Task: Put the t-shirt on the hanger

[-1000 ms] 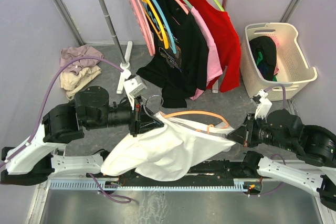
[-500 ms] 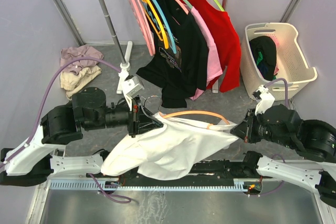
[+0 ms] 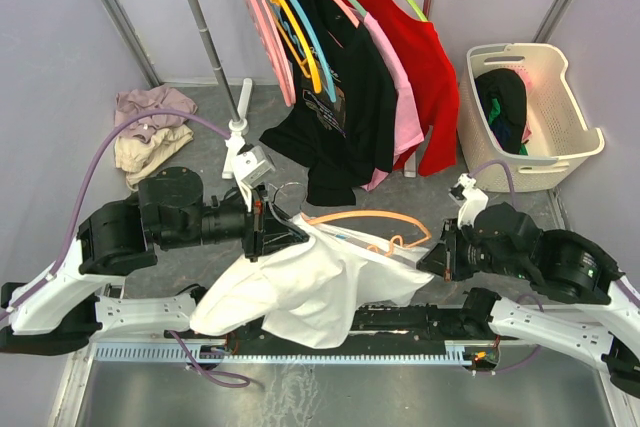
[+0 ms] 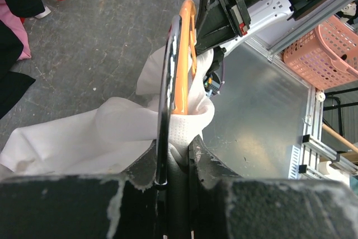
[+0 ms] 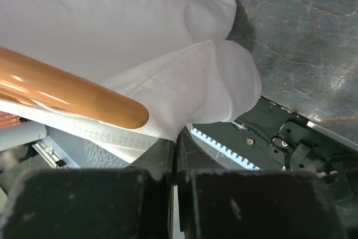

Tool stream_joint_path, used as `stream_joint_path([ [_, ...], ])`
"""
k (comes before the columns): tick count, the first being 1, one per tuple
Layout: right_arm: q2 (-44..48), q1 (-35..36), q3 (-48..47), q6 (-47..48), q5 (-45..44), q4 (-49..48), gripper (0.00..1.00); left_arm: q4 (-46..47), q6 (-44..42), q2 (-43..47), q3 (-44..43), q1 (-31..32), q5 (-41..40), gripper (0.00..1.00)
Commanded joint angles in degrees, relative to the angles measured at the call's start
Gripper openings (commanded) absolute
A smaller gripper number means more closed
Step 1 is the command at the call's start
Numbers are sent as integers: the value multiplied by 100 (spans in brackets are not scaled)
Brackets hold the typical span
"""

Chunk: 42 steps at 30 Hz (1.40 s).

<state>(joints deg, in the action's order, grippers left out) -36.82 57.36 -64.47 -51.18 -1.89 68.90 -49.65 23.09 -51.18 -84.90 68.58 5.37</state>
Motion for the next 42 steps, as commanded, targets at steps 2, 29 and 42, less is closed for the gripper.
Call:
stream_joint_path([
  [2,125,-11,209,-117,232,-265,1,649,-225,104,-175,-20,-256,3],
  [29,-239,-9,-794,302,-1336,1163,1,356,-157,151,62,-22,-24,3],
  [42,-362,-8,-2028,591,-1641,1657,1,219,-248,-16,57,-25,-168,3],
])
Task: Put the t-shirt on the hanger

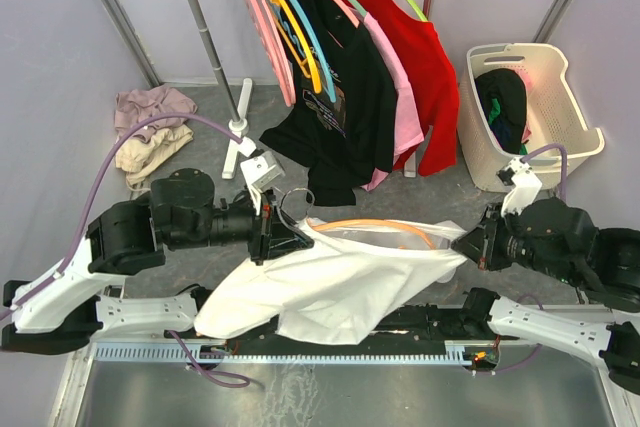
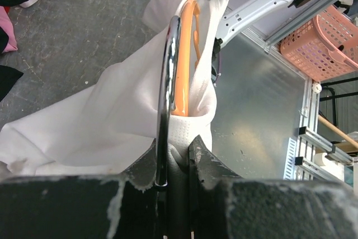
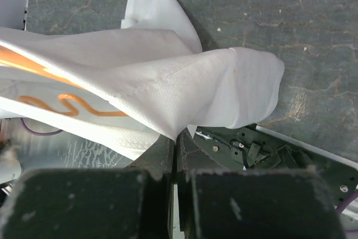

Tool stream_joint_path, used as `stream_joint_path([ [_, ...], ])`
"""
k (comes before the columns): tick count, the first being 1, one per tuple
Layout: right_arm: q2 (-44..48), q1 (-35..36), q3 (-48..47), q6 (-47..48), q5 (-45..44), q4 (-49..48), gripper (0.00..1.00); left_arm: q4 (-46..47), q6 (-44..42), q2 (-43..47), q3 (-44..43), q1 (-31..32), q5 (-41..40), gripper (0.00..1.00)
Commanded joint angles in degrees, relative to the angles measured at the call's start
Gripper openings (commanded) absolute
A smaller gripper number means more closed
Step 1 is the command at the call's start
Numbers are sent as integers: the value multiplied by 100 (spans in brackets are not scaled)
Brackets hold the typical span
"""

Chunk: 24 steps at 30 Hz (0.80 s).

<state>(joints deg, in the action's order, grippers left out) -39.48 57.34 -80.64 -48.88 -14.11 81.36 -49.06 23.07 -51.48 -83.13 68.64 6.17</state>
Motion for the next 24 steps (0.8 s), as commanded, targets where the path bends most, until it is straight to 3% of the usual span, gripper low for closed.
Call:
stream_joint_path([
  [1,-185,-8,-545,441,-396,297,1,174,-295,-37,-162,-30,-258,3],
  [11,-1539,-10,-2621,1535,-905,123,1,126,-1295,-1012,-1266,-26,-630,3],
  [19,-2202,-14,-2939,2138,-1213,-304,1,513,-2128,-1364,-1831,-27,-494,3],
  [24,-2399,-13,-3124,2481,-1298,-505,9,664,-2491,-1502,-2246,-26,-263,3],
])
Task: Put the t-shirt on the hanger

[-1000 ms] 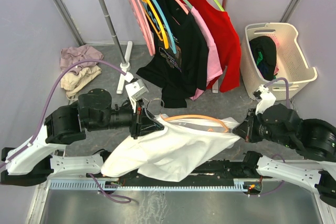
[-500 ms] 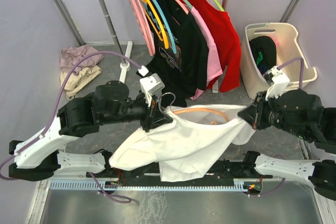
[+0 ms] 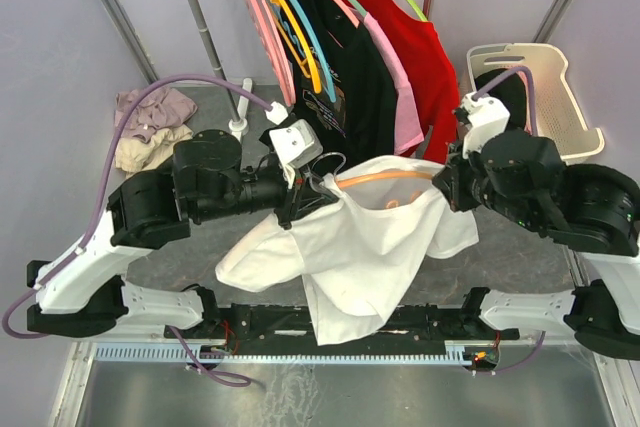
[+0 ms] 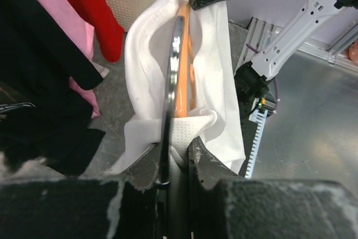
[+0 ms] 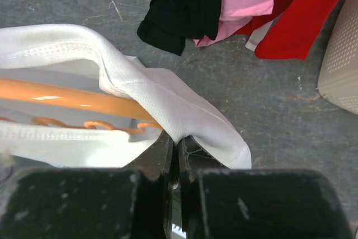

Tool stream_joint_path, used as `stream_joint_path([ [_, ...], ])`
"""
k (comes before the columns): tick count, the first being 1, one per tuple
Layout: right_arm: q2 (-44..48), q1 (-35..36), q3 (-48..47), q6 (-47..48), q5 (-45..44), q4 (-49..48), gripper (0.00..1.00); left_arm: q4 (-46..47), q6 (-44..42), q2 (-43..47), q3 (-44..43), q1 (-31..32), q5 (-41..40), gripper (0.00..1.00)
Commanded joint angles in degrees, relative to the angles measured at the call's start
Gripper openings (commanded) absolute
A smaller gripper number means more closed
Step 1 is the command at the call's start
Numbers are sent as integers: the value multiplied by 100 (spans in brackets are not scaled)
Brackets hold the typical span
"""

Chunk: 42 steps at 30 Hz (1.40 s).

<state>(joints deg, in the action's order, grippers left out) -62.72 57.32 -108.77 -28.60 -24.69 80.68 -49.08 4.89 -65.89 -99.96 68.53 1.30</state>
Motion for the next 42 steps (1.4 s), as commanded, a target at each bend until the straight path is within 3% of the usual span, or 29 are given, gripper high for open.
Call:
stream_joint_path([
  [1,-137,-13,-421,503,-191,-466,13,605,-742,-159,-719,-20,276,3],
  [4,-387,-15,-891,626,-108,-343,25,335,-916,-498,-1287,-15,409,3],
  [7,-469,-11,-1258,680,168,-228,30,215,-1022,-678,-1595,-22,394,3],
  [12,-285,-13,-1227,684,871,-407,42,295,-1089,-691,-1527,-24,291,3],
  [15,-268,-11,-1161,713,1306,-561,49,539,-1024,-600,-1189,-24,317,3],
  [25,-214,-13,-834,532,2153,-991,54,1332,-587,-20,601,-24,334,3],
  [36,153,-10,1036,106,2260,-2137,56,2239,-100,582,2183,-24,328,3],
  [42,290,-11,1558,3,2269,-2682,62,2346,20,622,2499,-24,256,3],
])
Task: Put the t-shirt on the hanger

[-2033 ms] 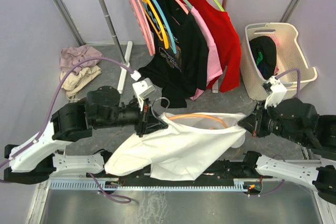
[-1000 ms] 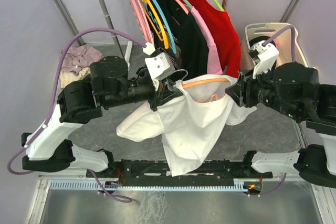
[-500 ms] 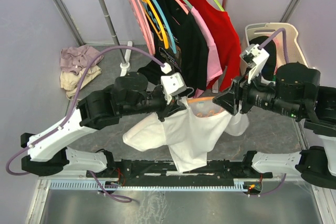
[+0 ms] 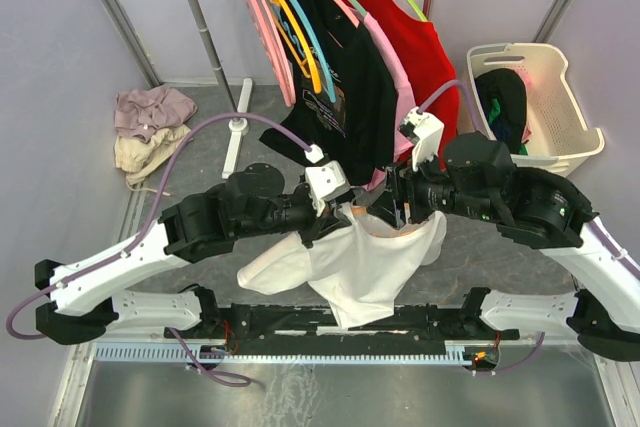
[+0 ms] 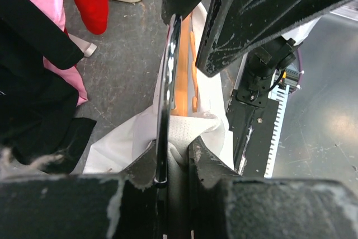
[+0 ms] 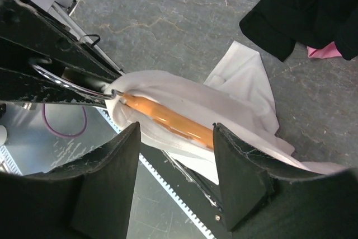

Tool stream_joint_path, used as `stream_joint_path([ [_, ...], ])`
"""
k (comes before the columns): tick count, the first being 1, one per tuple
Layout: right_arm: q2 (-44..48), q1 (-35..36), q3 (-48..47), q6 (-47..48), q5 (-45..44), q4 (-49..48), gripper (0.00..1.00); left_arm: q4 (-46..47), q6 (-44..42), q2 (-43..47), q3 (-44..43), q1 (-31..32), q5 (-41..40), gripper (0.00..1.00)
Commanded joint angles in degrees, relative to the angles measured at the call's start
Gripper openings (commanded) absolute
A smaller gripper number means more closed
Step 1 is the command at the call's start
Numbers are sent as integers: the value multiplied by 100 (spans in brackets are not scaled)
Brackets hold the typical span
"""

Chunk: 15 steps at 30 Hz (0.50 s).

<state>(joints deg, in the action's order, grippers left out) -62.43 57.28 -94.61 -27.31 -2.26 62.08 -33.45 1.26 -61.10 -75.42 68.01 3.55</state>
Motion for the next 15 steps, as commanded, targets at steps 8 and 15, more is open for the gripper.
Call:
stream_joint_path([
  [8,586,3,538,-94,-429,-1325,64,724,565,17,91,16,-332,3],
  [15,541,-2,631,-26,-495,-1489,64,673,590,-195,-58,19,-390,3],
])
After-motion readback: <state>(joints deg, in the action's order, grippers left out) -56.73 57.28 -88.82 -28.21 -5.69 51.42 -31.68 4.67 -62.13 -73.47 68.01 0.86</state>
